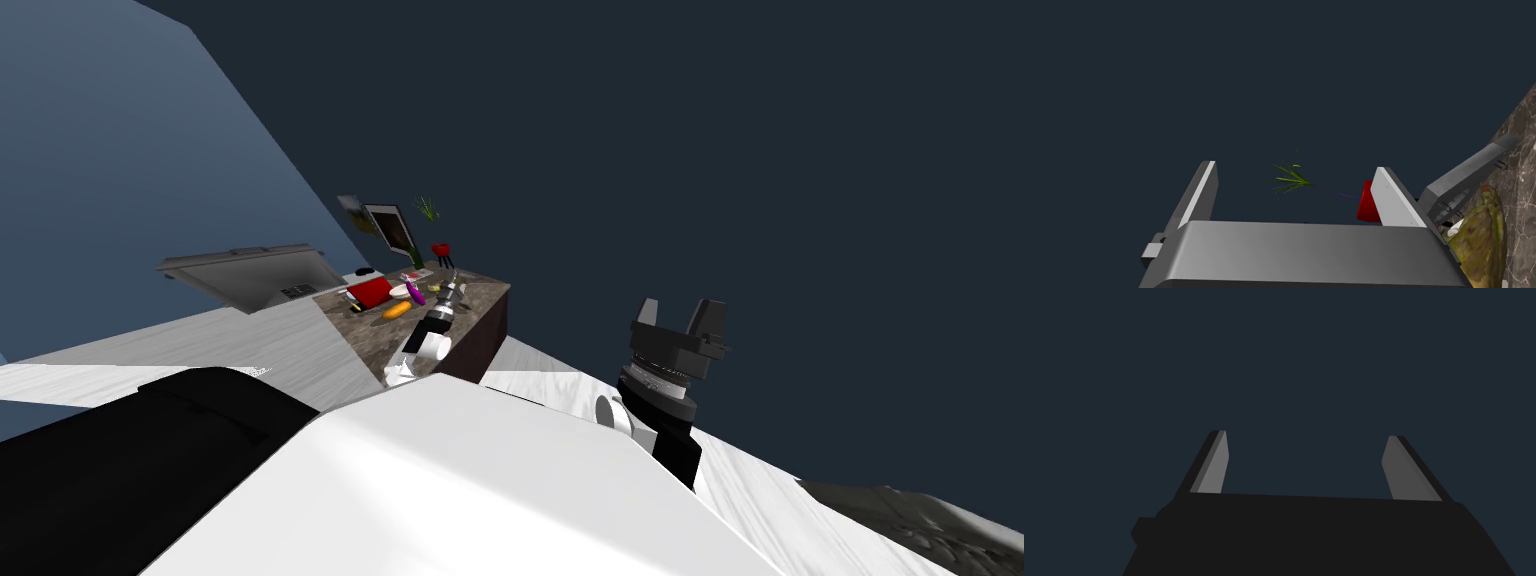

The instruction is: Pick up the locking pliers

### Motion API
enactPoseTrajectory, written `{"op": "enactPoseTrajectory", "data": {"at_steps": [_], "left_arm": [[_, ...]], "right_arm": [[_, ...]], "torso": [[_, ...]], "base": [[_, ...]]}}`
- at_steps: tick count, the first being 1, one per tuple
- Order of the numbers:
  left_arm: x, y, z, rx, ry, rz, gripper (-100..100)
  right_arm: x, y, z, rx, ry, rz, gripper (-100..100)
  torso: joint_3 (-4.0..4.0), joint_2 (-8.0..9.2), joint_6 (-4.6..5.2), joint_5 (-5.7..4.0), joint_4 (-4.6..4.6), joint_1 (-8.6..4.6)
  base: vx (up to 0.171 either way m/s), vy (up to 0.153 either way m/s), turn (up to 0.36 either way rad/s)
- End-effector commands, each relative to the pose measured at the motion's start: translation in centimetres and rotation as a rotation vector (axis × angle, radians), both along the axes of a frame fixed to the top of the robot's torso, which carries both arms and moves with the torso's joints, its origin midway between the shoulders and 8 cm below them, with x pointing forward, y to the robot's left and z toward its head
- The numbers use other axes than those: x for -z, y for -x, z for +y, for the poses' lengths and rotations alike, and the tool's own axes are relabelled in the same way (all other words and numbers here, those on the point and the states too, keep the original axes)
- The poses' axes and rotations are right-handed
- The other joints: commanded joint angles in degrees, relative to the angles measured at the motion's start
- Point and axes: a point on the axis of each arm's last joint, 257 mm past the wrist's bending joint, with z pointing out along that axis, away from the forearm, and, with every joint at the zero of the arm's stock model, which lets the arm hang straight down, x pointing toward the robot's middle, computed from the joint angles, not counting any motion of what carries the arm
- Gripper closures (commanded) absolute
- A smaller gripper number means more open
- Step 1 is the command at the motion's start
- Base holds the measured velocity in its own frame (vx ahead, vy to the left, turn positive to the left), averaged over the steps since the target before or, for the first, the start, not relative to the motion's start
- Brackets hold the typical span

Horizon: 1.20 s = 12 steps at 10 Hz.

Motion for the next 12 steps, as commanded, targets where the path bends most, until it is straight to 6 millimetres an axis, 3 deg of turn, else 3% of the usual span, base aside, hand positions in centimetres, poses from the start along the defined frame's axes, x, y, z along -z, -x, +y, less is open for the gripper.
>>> {"op": "enactPoseTrajectory", "data": {"at_steps": [1,2,3,4,9,12], "left_arm": [[1.6,-1.7,0.5,0.008,-0.003,0.061,-100],[1.9,-1.8,0.5,0.007,-0.002,0.068,-100],[3.3,-3.2,0.9,0.013,-0.006,0.118,-100],[3.5,-3.3,0.9,0.013,-0.005,0.127,-100],[8.1,-7.2,2.3,0.025,-0.013,0.296,-100],[10.2,-8.5,2.8,0.027,-0.015,0.377,-100]], "right_arm": [[0.0,0.0,0.0,0.000,0.000,0.000,0],[0.0,0.0,0.0,0.000,0.000,0.000,0],[0.0,0.0,0.0,0.000,0.000,0.000,0],[0.0,0.0,0.0,0.000,0.000,0.000,0],[0.0,0.0,0.0,0.000,0.000,0.000,0],[0.0,0.0,0.0,0.000,0.000,0.000,0]], "torso": [[0.00,0.00,0.00,0.00,0.00,0.00],[-0.01,-0.01,0.02,0.01,-0.01,0.02],[-0.01,-0.02,0.00,0.00,0.00,0.01],[-0.02,-0.02,0.01,0.01,-0.01,0.03],[-0.03,-0.05,-0.01,0.00,-0.01,-0.01],[-0.03,-0.04,0.01,0.00,-0.01,0.01]], "base": [[-0.044,0.014,-0.053],[-0.038,0.014,-0.030],[-0.039,0.016,-0.062],[-0.034,0.012,-0.031],[-0.038,0.013,-0.043],[-0.031,0.014,-0.040]]}}
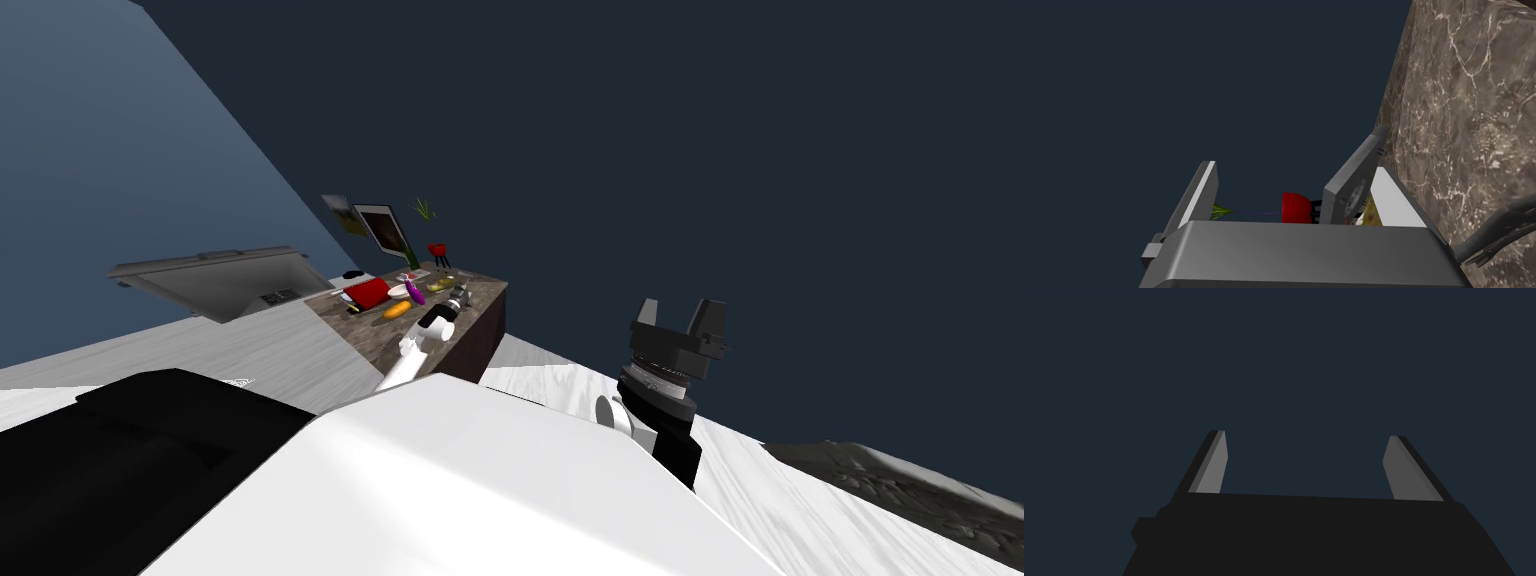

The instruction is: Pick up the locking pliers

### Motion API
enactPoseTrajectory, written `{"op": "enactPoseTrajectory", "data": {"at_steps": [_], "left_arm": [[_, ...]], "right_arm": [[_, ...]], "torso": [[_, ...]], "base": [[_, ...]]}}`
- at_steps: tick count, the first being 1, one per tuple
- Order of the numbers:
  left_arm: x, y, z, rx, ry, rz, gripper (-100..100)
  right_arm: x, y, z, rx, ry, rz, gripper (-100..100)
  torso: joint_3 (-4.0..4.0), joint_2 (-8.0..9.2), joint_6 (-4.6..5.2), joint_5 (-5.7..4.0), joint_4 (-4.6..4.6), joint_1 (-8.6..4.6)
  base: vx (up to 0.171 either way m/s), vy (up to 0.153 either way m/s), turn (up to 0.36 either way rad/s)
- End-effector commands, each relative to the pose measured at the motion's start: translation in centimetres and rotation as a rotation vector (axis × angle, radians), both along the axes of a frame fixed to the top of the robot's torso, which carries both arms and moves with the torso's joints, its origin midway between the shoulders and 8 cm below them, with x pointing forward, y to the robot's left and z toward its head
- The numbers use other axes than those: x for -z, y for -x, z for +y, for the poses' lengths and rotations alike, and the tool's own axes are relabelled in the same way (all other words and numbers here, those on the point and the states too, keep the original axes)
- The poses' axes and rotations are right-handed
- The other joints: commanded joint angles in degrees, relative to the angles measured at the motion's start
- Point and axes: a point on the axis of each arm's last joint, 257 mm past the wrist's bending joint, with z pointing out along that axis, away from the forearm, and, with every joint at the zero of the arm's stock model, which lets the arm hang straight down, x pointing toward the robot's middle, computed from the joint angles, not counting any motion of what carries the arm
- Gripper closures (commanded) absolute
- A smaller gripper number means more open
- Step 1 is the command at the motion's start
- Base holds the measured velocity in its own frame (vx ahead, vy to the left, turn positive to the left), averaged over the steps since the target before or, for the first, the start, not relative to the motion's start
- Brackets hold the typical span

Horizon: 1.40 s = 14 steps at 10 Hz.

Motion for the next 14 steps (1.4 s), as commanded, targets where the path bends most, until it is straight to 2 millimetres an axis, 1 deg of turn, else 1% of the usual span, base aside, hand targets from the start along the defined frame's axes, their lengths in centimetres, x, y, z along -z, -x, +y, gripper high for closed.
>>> {"op": "enactPoseTrajectory", "data": {"at_steps": [1,2,3,4,5,6,7,8,9,10,11,12,13,14], "left_arm": [[1.2,-1.3,0.6,0.005,-0.006,0.056,-100],[2.2,-1.3,0.9,0.001,-0.004,0.083,-100],[2.8,-2.3,1.3,0.006,-0.010,0.119,-100],[3.8,-2.3,1.5,0.002,-0.008,0.148,-100],[4.1,-3.2,1.9,0.006,-0.014,0.177,-100],[5.2,-3.1,2.1,0.003,-0.012,0.210,-100],[5.7,-4.0,2.6,0.005,-0.017,0.241,-100],[6.7,-3.8,2.7,0.003,-0.015,0.275,-100],[6.9,-4.7,3.2,0.007,-0.020,0.304,-100],[8.1,-4.4,3.4,0.003,-0.016,0.343,-100],[8.2,-5.2,3.7,0.009,-0.021,0.371,-100],[9.5,-4.9,4.0,0.003,-0.017,0.408,-100],[9.4,-5.6,4.2,0.011,-0.021,0.437,-100],[10.7,-5.2,4.6,0.004,-0.016,0.471,-100]], "right_arm": [[0.0,0.0,0.0,0.000,0.000,0.000,0],[0.0,0.0,0.0,0.000,0.000,0.000,0],[0.0,0.0,0.0,0.000,0.000,0.000,0],[0.0,0.0,0.0,0.000,0.000,0.000,0],[0.0,0.0,0.0,0.000,0.000,0.000,0],[0.0,0.0,0.0,0.000,0.000,0.000,0],[0.0,0.0,0.0,0.000,0.000,0.000,0],[0.0,0.0,0.0,0.000,0.000,0.000,0],[0.0,0.0,0.0,0.000,0.000,0.000,0],[0.0,0.0,0.0,0.000,0.000,0.000,0],[0.0,0.0,0.0,0.000,0.000,0.000,0],[0.0,0.0,0.0,0.000,0.000,0.000,0],[0.0,0.0,0.0,0.000,0.000,0.000,0],[0.0,0.0,0.0,0.000,0.000,0.000,0]], "torso": [[0.00,0.00,0.00,0.00,0.00,0.00],[0.00,0.00,0.01,0.00,0.00,0.02],[0.00,0.00,0.00,0.01,0.00,0.01],[0.00,0.01,0.01,0.00,0.00,0.01],[0.00,0.00,-0.01,0.00,0.00,0.01],[-0.01,-0.01,0.01,0.00,0.00,0.02],[-0.01,-0.01,-0.01,0.00,0.00,0.01],[0.00,0.00,0.00,0.00,0.00,0.00],[-0.01,-0.02,-0.01,0.00,0.00,0.01],[-0.01,-0.02,0.00,0.00,0.00,0.03],[-0.02,-0.03,-0.01,0.01,-0.01,0.02],[-0.01,-0.02,0.00,0.00,0.00,0.02],[-0.01,-0.01,-0.01,0.01,0.00,0.01],[0.00,-0.01,0.00,0.00,0.00,0.03]], "base": [[-0.030,0.018,-0.039],[-0.028,0.016,-0.045],[-0.034,0.015,-0.057],[-0.027,0.014,-0.028],[-0.028,0.018,-0.037],[-0.023,0.016,-0.039],[-0.029,0.014,-0.054],[-0.023,0.014,-0.025],[-0.023,0.022,-0.043],[-0.019,0.019,-0.030],[-0.025,0.019,-0.043],[-0.025,0.018,-0.029],[-0.028,0.022,-0.041],[-0.021,0.020,-0.028]]}}
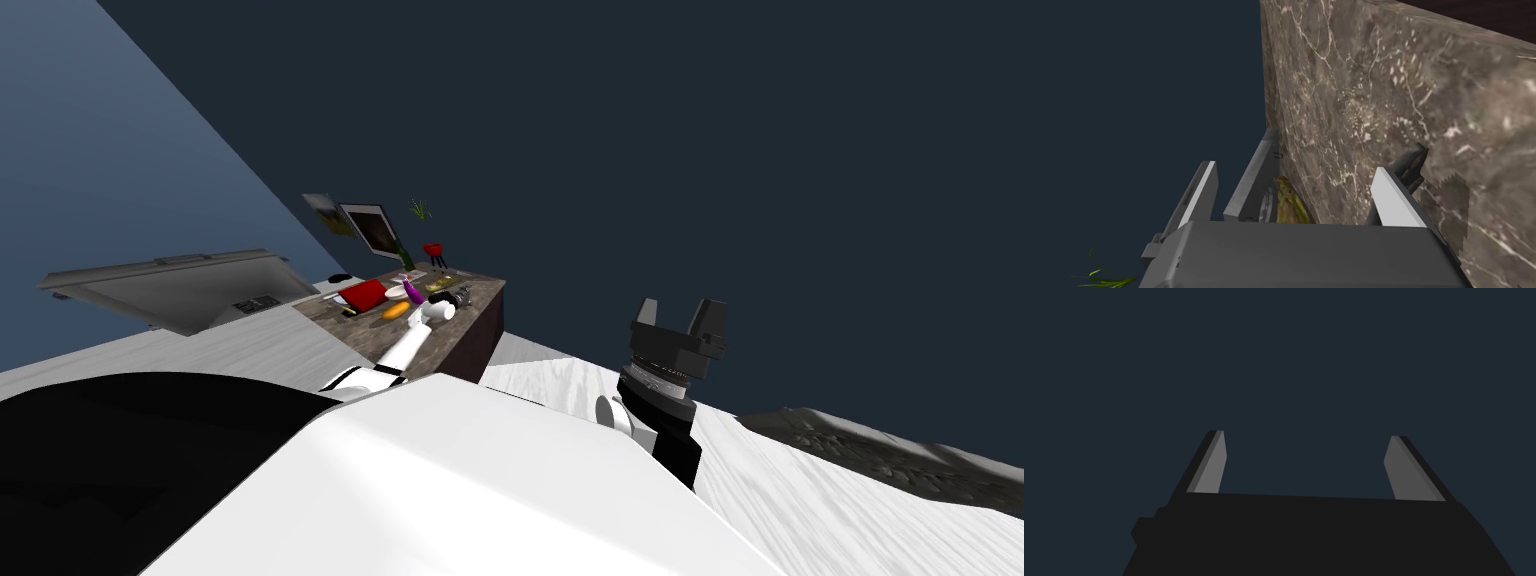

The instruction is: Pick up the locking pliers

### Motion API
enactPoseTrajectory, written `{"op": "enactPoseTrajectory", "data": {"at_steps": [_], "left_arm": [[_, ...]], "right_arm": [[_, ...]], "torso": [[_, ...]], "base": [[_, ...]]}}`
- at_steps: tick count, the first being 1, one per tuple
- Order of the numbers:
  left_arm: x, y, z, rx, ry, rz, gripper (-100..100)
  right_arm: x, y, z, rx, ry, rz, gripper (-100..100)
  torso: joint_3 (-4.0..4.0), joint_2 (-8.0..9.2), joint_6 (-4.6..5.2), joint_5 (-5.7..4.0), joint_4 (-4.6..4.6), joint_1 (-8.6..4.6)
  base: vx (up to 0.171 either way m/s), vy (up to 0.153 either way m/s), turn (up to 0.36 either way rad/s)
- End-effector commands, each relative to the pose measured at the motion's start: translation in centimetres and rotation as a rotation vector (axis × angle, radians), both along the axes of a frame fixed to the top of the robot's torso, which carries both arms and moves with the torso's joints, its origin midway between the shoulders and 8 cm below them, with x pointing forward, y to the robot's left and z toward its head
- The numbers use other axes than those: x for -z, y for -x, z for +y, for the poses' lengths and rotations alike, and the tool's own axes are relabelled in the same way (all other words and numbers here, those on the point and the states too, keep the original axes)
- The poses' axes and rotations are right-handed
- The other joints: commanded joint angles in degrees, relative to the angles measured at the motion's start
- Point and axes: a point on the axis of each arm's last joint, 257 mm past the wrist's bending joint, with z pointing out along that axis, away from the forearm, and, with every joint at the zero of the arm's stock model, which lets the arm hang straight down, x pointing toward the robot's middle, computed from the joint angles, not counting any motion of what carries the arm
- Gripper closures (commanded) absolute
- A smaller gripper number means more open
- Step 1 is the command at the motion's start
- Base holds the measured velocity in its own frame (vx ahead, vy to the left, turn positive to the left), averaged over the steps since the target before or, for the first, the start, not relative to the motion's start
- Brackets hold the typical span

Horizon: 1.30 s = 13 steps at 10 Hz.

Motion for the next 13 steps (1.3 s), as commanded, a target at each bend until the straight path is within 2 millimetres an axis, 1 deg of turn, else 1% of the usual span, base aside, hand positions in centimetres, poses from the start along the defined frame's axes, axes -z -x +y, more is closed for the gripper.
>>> {"op": "enactPoseTrajectory", "data": {"at_steps": [1,2,3,4,5,6,7,8,9,10,11,12,13], "left_arm": [[0.7,-0.5,0.4,0.005,-0.001,0.054,-100],[1.9,-0.2,0.8,-0.003,0.003,0.085,-100],[1.8,-0.7,1.1,0.004,0.002,0.116,-100],[2.9,-0.3,1.4,-0.003,0.005,0.146,-100],[2.6,-0.8,1.5,0.006,0.004,0.173,-100],[3.7,-0.3,1.9,-0.002,0.009,0.205,-100],[3.7,-0.7,2.2,0.004,0.010,0.238,-100],[4.4,-0.3,2.3,0.000,0.013,0.262,-100],[4.6,-0.5,2.7,0.002,0.016,0.297,-100],[5.1,-0.2,2.7,0.002,0.019,0.318,-100],[4.9,-0.4,2.9,0.010,0.020,0.349,-100],[5.6,0.1,3.1,0.004,0.025,0.372,-100],[5.4,-0.1,3.3,0.012,0.027,0.404,-100]], "right_arm": [[0.0,0.0,0.0,0.000,0.000,0.000,0],[0.0,0.0,0.0,0.000,0.000,0.000,0],[0.0,0.0,0.0,0.000,0.000,0.000,0],[0.0,0.0,0.0,0.000,0.000,0.000,0],[0.0,0.0,0.0,0.000,0.000,0.000,0],[0.0,0.0,0.0,0.000,0.000,0.000,0],[0.0,0.0,0.0,0.000,0.000,0.000,0],[0.0,0.0,0.0,0.000,0.000,0.000,0],[0.0,0.0,0.0,0.000,0.000,0.000,0],[0.0,0.0,0.0,0.000,0.000,0.000,0],[0.0,0.0,0.0,0.000,0.000,0.000,0],[0.0,0.0,0.0,0.000,0.000,0.000,0],[0.0,0.0,0.0,0.000,0.000,0.000,0]], "torso": [[0.00,0.00,0.00,0.00,0.00,0.00],[0.00,-0.01,0.02,-0.01,0.00,-0.02],[-0.01,-0.01,-0.01,-0.01,0.00,-0.03],[-0.02,-0.03,0.01,-0.01,0.00,-0.01],[-0.02,-0.04,-0.01,0.00,-0.01,-0.02],[-0.03,-0.06,0.01,-0.01,-0.01,0.00],[-0.04,-0.06,-0.01,0.00,-0.02,-0.01],[-0.03,-0.06,0.01,-0.01,-0.01,-0.01],[-0.03,-0.06,-0.01,0.00,-0.01,-0.02],[-0.04,-0.08,0.01,-0.01,-0.01,-0.02],[-0.05,-0.09,-0.01,0.00,-0.02,-0.03],[-0.06,-0.11,0.01,-0.01,-0.02,-0.02],[-0.06,-0.10,-0.01,0.00,-0.03,-0.02]], "base": [[-0.023,0.014,-0.045],[-0.017,0.013,-0.025],[-0.016,0.018,-0.039],[-0.010,0.018,-0.032],[-0.007,0.022,-0.041],[-0.006,0.019,-0.026],[-0.010,0.017,-0.041],[-0.006,0.016,-0.027],[-0.002,0.019,-0.040],[0.003,0.015,-0.030],[0.006,0.017,-0.039],[0.006,0.018,-0.025],[0.004,0.019,-0.031]]}}
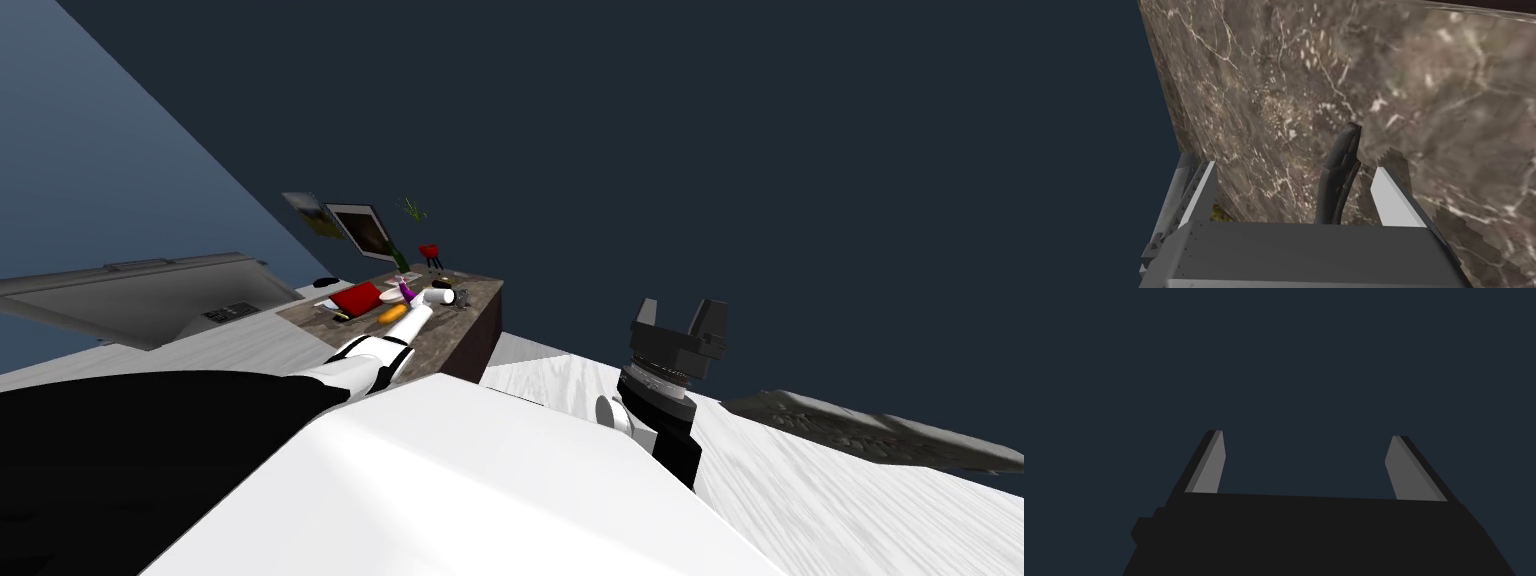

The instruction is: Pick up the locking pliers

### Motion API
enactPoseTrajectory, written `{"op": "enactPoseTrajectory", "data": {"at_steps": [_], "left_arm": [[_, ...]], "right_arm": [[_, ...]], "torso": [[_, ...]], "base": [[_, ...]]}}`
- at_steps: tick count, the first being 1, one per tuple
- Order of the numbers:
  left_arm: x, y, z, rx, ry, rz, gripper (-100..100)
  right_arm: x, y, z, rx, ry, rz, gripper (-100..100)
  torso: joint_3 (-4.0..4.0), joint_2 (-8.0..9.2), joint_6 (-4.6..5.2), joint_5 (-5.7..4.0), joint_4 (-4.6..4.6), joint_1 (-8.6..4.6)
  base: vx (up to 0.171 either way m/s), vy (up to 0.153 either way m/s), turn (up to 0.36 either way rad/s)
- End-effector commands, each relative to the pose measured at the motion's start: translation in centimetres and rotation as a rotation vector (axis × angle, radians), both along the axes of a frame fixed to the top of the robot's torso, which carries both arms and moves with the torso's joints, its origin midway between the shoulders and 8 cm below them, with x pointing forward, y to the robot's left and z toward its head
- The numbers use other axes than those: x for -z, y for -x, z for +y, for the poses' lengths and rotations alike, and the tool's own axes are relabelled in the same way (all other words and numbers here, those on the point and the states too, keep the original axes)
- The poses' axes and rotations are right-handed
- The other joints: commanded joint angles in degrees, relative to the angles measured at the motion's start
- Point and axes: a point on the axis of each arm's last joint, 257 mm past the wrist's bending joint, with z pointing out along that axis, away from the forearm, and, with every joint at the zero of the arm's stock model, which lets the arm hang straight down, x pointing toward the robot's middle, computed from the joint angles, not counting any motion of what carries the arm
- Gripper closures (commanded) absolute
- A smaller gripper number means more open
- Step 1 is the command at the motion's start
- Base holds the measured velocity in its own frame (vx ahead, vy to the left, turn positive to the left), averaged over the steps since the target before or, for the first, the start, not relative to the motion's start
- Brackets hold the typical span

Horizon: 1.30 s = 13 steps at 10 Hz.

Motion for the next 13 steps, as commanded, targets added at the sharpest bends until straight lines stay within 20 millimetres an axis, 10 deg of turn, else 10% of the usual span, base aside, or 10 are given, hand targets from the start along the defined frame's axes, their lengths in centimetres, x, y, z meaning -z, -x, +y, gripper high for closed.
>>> {"op": "enactPoseTrajectory", "data": {"at_steps": [1,13], "left_arm": [[0.7,0.4,0.3,-0.001,0.005,0.043,-100],[1.3,3.8,3.2,0.005,0.038,0.340,-100]], "right_arm": [[0.0,0.0,0.0,0.000,0.000,0.000,0],[0.0,0.0,0.0,0.000,0.000,0.000,0]], "torso": [[0.00,0.00,0.00,0.00,0.00,0.00],[-0.05,-0.09,-0.02,0.02,-0.02,0.04]], "base": [[0.004,0.018,-0.020],[0.017,0.023,-0.020]]}}
